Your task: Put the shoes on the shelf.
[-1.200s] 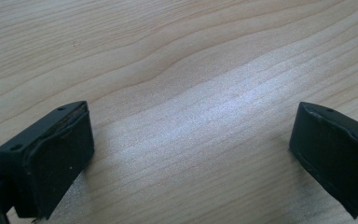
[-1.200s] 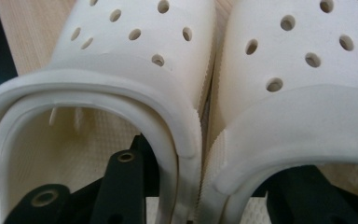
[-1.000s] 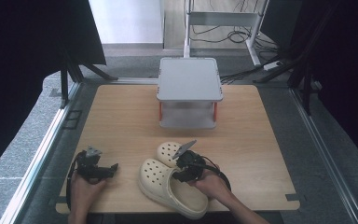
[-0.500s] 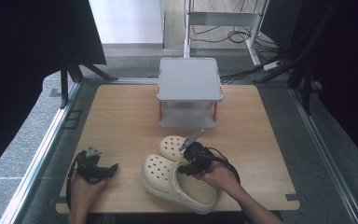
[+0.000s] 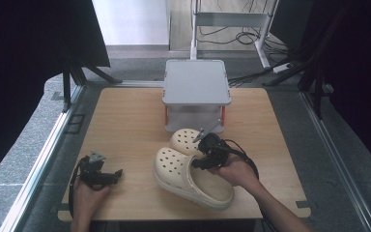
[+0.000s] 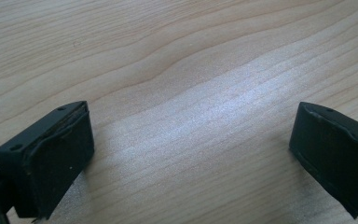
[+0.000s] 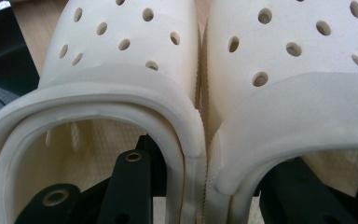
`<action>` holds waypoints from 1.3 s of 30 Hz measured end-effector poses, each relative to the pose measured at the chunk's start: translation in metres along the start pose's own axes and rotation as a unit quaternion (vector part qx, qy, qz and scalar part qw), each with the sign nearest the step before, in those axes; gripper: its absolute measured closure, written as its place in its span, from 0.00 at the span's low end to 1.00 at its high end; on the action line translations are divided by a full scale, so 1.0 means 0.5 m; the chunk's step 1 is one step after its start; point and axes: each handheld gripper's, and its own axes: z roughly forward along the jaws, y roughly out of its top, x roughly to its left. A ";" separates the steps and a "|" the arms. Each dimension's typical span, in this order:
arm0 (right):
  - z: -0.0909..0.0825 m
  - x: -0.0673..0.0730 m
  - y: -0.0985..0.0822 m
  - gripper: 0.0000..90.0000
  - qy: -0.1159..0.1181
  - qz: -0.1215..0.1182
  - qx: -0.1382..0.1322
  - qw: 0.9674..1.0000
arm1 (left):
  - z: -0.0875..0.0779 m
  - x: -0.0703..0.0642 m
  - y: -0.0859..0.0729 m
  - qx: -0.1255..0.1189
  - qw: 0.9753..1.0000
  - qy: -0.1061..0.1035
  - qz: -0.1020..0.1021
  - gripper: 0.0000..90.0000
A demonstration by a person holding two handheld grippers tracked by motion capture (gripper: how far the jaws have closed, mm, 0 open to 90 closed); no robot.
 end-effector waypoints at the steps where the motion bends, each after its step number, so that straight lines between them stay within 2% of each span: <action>1: -0.004 -0.001 0.002 0.72 0.000 0.000 0.000 1.000 | 0.000 0.000 0.000 0.000 1.000 0.000 0.000 0.00; 17: -0.102 -0.023 0.076 0.72 -0.006 0.019 -0.008 1.000 | 0.000 0.000 0.000 -0.001 1.000 0.000 -0.001 0.00; 25: -0.141 -0.050 0.125 0.72 -0.030 0.037 -0.016 0.999 | 0.000 0.000 0.000 -0.001 1.000 0.000 -0.001 0.00; 33: -0.162 -0.095 0.181 0.72 -0.068 0.072 -0.029 0.995 | 0.000 0.000 0.000 0.000 1.000 -0.001 0.000 0.00; 39: -0.155 -0.136 0.226 0.72 -0.095 0.110 -0.037 0.989 | -0.001 0.001 0.001 0.001 1.000 -0.003 0.000 0.00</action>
